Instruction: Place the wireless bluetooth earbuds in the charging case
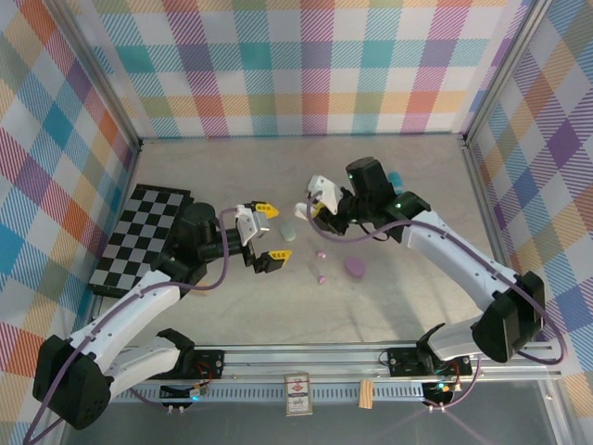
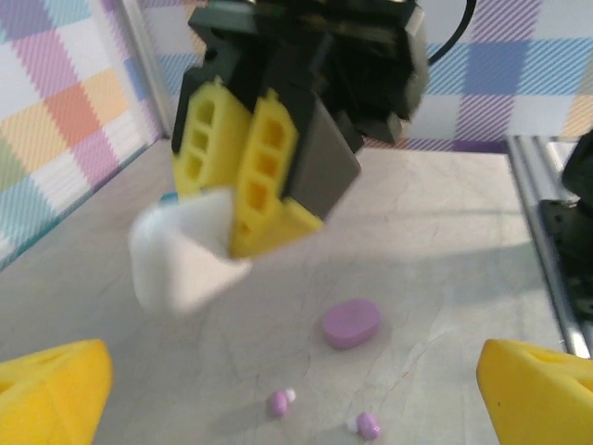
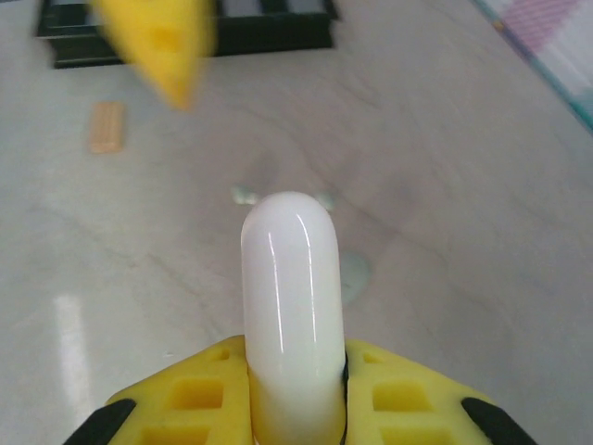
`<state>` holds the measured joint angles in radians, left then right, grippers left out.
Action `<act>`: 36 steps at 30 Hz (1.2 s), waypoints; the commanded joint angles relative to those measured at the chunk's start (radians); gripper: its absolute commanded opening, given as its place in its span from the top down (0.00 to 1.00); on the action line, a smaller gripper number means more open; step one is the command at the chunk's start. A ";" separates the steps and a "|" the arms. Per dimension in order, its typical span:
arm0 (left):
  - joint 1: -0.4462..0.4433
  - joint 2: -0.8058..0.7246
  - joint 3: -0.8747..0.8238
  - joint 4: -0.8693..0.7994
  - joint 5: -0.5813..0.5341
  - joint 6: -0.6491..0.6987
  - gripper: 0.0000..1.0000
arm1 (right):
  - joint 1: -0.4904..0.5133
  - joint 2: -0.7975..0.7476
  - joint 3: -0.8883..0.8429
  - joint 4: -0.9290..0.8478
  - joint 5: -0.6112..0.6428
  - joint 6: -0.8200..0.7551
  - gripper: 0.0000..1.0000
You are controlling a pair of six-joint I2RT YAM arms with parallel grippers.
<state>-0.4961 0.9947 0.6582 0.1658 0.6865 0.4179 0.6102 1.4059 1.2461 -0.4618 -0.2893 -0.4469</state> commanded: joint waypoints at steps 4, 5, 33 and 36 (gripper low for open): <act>-0.006 -0.039 -0.095 0.117 -0.242 -0.093 0.00 | -0.096 0.199 0.016 0.149 0.045 0.471 1.00; -0.006 -0.040 -0.102 0.114 -0.260 -0.094 0.00 | -0.107 0.240 0.029 0.150 0.041 0.531 1.00; -0.005 -0.034 -0.068 -0.019 -0.360 -0.194 0.00 | -0.161 0.588 0.246 0.054 0.196 0.802 0.55; 0.006 -0.030 -0.067 -0.008 -0.475 -0.281 0.00 | -0.158 0.500 0.185 0.090 0.203 0.745 0.39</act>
<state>-0.4957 0.9726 0.5598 0.1337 0.3260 0.2413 0.4564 2.0209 1.4628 -0.3904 -0.1120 0.3607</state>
